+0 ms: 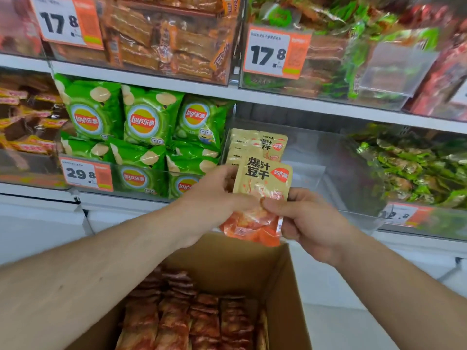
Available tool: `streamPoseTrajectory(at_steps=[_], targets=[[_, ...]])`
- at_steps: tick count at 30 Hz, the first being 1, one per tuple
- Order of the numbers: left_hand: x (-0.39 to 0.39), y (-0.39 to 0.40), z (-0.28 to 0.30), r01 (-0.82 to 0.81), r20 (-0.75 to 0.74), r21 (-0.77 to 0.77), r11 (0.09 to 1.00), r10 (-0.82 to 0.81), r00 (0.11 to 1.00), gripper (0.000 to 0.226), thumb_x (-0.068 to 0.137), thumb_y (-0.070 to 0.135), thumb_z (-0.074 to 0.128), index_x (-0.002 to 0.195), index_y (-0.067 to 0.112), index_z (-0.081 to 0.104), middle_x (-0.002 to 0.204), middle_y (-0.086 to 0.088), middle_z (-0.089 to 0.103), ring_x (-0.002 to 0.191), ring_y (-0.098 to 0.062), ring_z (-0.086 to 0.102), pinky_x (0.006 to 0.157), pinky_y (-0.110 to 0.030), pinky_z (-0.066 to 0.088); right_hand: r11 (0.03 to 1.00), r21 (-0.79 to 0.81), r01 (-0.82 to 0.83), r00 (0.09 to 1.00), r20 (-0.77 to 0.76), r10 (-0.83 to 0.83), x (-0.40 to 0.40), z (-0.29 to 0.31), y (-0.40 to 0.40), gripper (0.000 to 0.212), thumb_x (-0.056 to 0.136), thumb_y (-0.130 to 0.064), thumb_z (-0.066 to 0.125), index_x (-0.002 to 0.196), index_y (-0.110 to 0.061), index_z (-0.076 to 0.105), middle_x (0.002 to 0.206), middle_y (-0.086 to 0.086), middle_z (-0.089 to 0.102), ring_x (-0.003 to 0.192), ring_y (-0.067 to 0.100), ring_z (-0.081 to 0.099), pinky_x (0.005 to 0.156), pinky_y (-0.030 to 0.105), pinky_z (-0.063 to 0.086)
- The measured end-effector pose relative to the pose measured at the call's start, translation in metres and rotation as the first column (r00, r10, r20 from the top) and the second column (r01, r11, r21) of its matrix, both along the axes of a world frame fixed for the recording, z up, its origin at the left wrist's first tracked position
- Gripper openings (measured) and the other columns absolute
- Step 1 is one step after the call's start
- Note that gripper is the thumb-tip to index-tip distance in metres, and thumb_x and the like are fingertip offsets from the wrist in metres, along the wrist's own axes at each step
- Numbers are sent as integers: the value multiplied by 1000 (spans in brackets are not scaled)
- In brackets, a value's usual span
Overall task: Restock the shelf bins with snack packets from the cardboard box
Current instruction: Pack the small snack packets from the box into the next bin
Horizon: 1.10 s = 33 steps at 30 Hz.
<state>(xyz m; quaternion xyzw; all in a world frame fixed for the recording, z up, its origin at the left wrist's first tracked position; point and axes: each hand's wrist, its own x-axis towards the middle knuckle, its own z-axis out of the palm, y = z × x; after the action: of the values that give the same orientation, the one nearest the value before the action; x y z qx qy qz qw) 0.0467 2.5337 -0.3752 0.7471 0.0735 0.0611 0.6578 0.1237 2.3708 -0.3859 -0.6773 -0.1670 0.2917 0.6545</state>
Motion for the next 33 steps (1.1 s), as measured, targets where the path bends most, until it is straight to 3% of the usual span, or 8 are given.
streamPoseTrajectory(at_steps=[2, 5, 8, 11, 15, 20, 24, 33], targets=[[21, -4, 12, -128, 113, 109, 986, 115, 987, 39, 85, 21, 74, 118, 27, 55, 107, 9, 67, 98, -9, 65, 87, -31, 54, 997, -24, 68, 995, 72, -66, 21, 15, -8, 9, 89, -8, 63, 94, -6, 70, 67, 5, 68, 48, 12, 32, 44, 21, 16], [52, -2, 21, -297, 300, 337, 893, 197, 933, 27, 91, 31, 64, 115, 30, 53, 105, 14, 59, 95, -2, 56, 85, -25, 47, 971, -57, 233, 963, 155, -221, 58, 33, -27, 8, 90, -9, 65, 82, -12, 66, 56, 2, 58, 44, 9, 24, 42, 22, 14], [86, 2, 14, -337, 314, 714, 614, 150, 938, 38, 93, 40, 55, 127, 23, 57, 127, 3, 61, 118, -16, 53, 103, -39, 41, 921, -150, 358, 920, 224, -321, 95, 38, -35, 4, 87, -12, 70, 88, -12, 66, 61, 4, 56, 41, 9, 27, 38, 19, 18], [103, 1, 4, -187, 119, 903, 386, 193, 974, 55, 93, 56, 40, 135, 22, 49, 148, -8, 47, 136, -25, 40, 112, -45, 25, 859, -300, 415, 895, 304, -326, 128, 30, -26, 11, 84, -12, 74, 84, -11, 64, 56, 3, 56, 38, 9, 34, 37, 18, 21], [103, -2, 1, -159, 52, 895, 418, 256, 965, 64, 94, 61, 35, 142, 19, 43, 157, -6, 34, 137, -28, 39, 109, -42, 29, 815, -357, 456, 877, 333, -346, 165, 14, 0, 18, 79, -9, 80, 77, -11, 62, 39, -6, 52, 30, 6, 38, 37, 18, 24], [103, -6, 1, -184, 66, 897, 402, 290, 955, 66, 95, 62, 32, 143, 18, 42, 152, -8, 41, 137, -26, 37, 108, -40, 30, 843, -434, 319, 947, 175, -268, 205, -12, 33, 20, 82, -11, 77, 89, -17, 59, 75, 6, 53, 52, 11, 31, 45, 21, 23], [105, -5, -3, -219, 99, 889, 402, 300, 949, 61, 95, 60, 33, 140, 20, 44, 155, -5, 38, 137, -25, 37, 107, -39, 30, 849, -450, 276, 961, 132, -242, 220, -28, 48, 21, 83, -11, 74, 96, -19, 60, 85, 6, 52, 56, 11, 33, 49, 23, 27], [108, -5, -9, -246, 136, 900, 361, 303, 943, 61, 95, 61, 29, 141, 23, 42, 153, -4, 41, 137, -24, 38, 110, -40, 28, 809, -462, 363, 927, 264, -265, 228, -36, 59, 16, 84, -10, 71, 94, -10, 59, 78, 9, 58, 61, 17, 49, 53, 26, 42]])
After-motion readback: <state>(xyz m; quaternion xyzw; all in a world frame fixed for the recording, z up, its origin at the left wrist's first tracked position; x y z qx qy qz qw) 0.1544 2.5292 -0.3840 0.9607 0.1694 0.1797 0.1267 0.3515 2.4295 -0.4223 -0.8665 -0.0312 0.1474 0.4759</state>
